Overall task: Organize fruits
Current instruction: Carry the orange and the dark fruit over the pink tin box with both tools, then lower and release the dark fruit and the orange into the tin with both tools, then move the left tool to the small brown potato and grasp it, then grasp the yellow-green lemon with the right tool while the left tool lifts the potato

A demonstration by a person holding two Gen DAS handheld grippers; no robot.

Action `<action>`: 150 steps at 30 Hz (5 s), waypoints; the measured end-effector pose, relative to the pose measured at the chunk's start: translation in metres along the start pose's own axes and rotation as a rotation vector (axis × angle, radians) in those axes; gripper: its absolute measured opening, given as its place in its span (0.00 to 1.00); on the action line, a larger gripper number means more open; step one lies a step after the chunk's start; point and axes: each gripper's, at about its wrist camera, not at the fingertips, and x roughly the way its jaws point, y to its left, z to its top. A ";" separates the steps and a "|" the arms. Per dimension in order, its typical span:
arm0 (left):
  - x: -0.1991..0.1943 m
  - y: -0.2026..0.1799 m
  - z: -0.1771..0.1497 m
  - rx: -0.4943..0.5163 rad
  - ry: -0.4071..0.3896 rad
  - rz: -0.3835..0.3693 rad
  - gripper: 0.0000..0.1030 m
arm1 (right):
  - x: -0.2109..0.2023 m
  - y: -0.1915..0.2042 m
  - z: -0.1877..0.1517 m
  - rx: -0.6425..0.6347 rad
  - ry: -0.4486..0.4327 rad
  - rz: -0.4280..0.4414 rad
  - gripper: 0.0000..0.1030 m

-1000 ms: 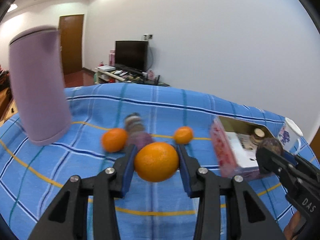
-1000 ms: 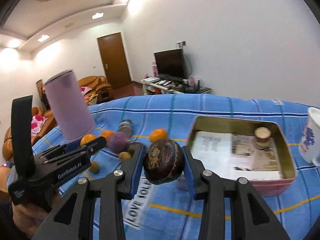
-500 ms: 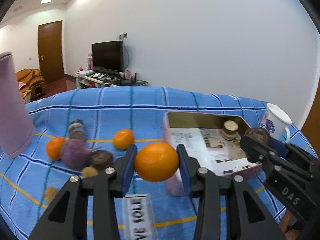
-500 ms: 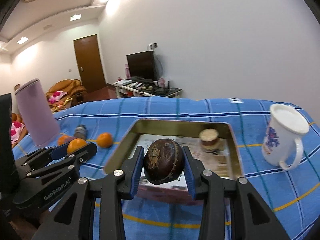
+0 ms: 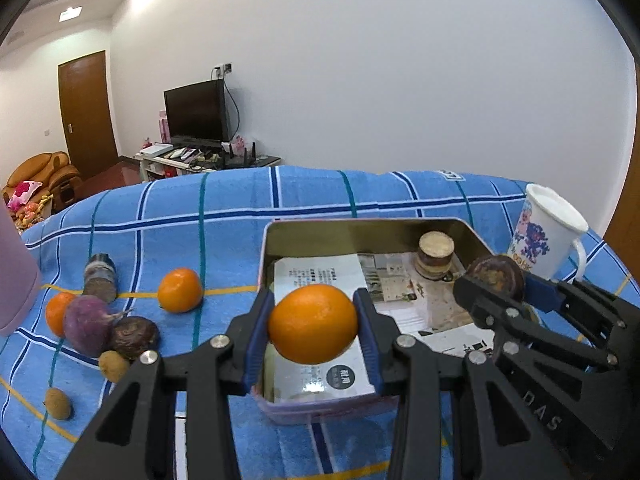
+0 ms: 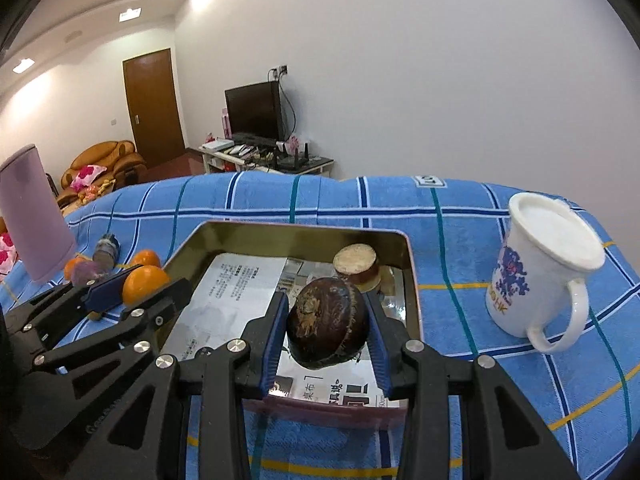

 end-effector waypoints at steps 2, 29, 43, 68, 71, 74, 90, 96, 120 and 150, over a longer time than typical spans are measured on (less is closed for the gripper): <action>0.004 0.001 0.001 0.000 0.006 0.006 0.41 | 0.003 0.002 -0.001 -0.008 0.008 -0.003 0.39; 0.015 -0.004 0.003 -0.001 0.024 0.047 0.43 | 0.018 0.001 -0.009 0.028 0.073 0.045 0.44; -0.003 0.011 0.005 -0.094 -0.059 0.155 0.96 | 0.004 -0.021 -0.004 0.140 -0.002 0.014 0.65; -0.021 0.025 -0.007 -0.052 -0.113 0.240 1.00 | -0.032 -0.011 -0.006 0.104 -0.251 -0.071 0.77; -0.023 0.028 -0.009 -0.054 -0.107 0.242 1.00 | -0.033 -0.011 -0.006 0.110 -0.257 -0.075 0.77; -0.025 0.033 -0.011 -0.057 -0.100 0.246 1.00 | -0.035 -0.010 -0.007 0.107 -0.262 -0.085 0.77; -0.035 0.071 -0.022 -0.087 -0.054 0.285 1.00 | -0.035 0.020 -0.012 0.071 -0.237 -0.033 0.78; -0.039 0.088 -0.026 -0.111 -0.045 0.300 1.00 | -0.032 0.033 -0.012 0.056 -0.215 -0.020 0.78; -0.052 0.202 -0.058 -0.243 0.140 0.230 1.00 | -0.019 0.125 -0.016 -0.093 -0.128 0.125 0.77; -0.049 0.233 -0.060 -0.278 0.131 0.063 0.27 | 0.019 0.197 -0.020 -0.145 0.134 0.337 0.53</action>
